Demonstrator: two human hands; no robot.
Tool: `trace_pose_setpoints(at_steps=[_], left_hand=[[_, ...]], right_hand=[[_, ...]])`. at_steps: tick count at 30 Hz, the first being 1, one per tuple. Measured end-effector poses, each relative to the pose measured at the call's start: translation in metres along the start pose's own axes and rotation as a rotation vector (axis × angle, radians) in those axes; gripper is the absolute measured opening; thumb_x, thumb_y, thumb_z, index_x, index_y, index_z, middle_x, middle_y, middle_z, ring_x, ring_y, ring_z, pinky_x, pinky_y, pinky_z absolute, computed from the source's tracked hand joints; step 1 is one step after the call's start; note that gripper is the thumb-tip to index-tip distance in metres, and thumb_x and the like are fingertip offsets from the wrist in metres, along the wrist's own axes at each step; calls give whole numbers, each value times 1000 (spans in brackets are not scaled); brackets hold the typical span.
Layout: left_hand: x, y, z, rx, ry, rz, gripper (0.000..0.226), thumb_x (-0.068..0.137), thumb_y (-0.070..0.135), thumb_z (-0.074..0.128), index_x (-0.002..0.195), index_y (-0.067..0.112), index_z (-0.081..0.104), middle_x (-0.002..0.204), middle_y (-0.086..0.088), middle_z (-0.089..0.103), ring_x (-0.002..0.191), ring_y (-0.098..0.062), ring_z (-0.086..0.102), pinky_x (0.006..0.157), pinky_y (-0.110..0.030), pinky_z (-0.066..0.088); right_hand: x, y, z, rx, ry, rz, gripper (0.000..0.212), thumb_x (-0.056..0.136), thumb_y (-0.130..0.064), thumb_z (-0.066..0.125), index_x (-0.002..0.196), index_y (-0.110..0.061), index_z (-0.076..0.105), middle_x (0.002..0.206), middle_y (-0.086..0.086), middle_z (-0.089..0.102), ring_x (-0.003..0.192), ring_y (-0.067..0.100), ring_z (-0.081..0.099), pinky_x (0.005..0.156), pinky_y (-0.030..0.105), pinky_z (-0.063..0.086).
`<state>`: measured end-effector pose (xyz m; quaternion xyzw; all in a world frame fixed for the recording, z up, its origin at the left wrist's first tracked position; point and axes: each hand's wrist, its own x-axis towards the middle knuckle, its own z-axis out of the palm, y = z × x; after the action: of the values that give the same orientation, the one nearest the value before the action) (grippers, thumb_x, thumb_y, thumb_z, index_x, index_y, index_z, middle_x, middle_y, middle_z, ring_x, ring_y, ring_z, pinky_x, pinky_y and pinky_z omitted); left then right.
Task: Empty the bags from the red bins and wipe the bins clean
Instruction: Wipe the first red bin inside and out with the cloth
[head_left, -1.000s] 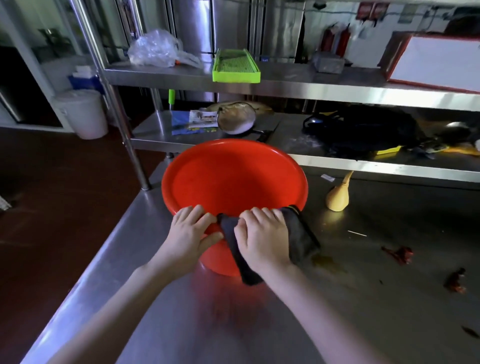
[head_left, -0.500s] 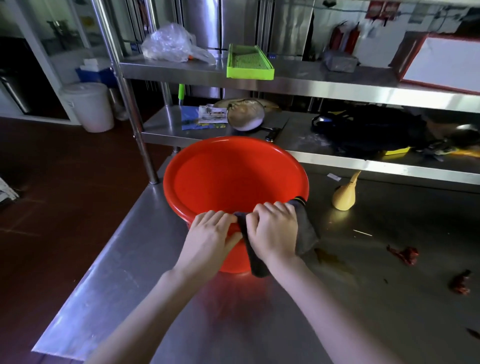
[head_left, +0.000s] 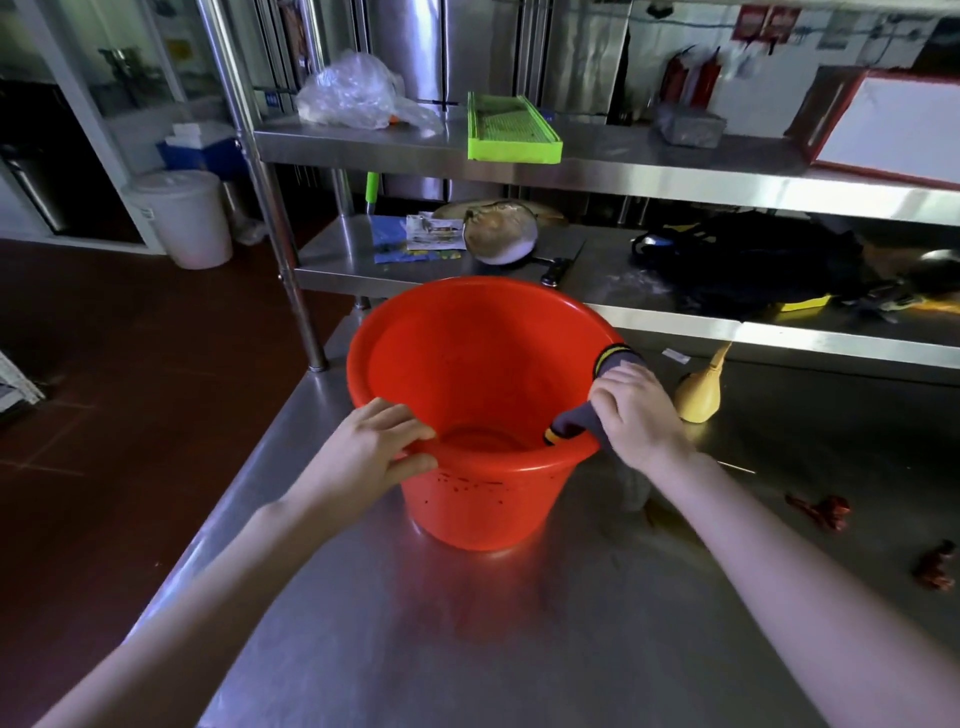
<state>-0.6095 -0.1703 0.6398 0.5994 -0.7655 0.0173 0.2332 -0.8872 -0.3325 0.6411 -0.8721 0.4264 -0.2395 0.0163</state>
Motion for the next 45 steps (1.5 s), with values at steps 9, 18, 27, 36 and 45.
trace_pose_setpoints(at_steps=[9,18,27,36,45], left_hand=[[1,46,26,-14,127,-130,38,81,46,63,83,9,72,80,-2,62,74,-28,55,70,-38,39],[3,37,33,-45,127,-137,28,87,46,64,99,22,71,92,9,60,86,-18,50,82,-36,38],[10,46,23,-86,70,-188,49,83,58,60,118,23,56,94,12,62,91,-11,53,79,-27,35],[-5,-28,-17,128,-62,-33,40,89,43,59,116,15,69,112,0,65,110,-23,58,106,-41,39],[0,30,12,183,62,-107,42,81,56,52,87,19,71,82,5,58,80,-23,54,80,-42,45]], right_hand=[[-38,-106,38,0,279,-44,25,81,-19,46,59,-13,56,57,2,54,58,27,51,63,38,42],[19,-6,0,13,-90,-85,48,86,-29,25,66,-4,60,74,9,64,82,31,58,86,39,42],[-29,-88,36,-3,226,-46,36,86,-22,38,62,-11,63,60,0,60,62,24,53,70,36,42],[20,7,0,-27,-139,-186,45,90,-26,28,69,-5,62,75,4,63,79,23,56,84,41,44],[-30,-106,36,-55,190,47,32,81,-25,41,54,-15,55,56,4,59,60,29,55,65,38,42]])
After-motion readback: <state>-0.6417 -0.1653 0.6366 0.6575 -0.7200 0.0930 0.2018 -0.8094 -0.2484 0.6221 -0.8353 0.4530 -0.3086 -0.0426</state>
